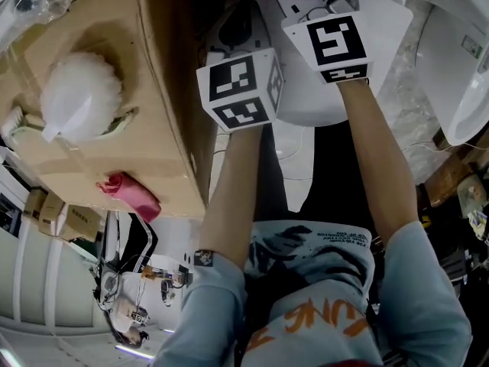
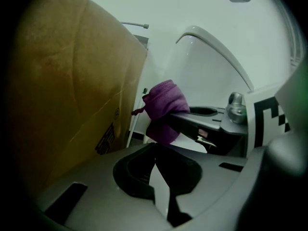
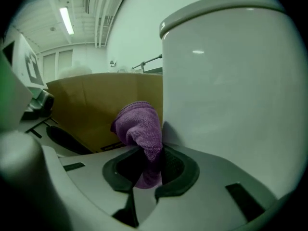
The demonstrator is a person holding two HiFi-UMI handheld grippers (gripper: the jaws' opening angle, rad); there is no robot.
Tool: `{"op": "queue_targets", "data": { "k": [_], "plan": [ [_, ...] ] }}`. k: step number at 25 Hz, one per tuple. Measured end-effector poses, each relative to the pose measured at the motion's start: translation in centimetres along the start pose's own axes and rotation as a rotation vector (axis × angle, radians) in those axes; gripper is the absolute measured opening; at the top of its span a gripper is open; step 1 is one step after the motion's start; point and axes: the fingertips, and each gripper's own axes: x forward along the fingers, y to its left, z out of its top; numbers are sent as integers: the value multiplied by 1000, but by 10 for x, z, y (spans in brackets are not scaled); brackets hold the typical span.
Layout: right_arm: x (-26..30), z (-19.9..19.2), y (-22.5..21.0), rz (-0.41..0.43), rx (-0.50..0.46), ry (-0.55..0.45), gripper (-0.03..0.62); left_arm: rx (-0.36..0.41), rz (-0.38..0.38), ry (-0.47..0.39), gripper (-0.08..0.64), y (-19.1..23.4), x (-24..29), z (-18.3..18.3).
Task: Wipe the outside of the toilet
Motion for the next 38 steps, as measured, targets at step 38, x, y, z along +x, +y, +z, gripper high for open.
{"op": "queue_targets", "data": {
  "k": [38],
  "plan": [
    [-23,-91,-74,-38,-22,175,71,49,-68,131,25,-72,47,-23]
  ]
}}
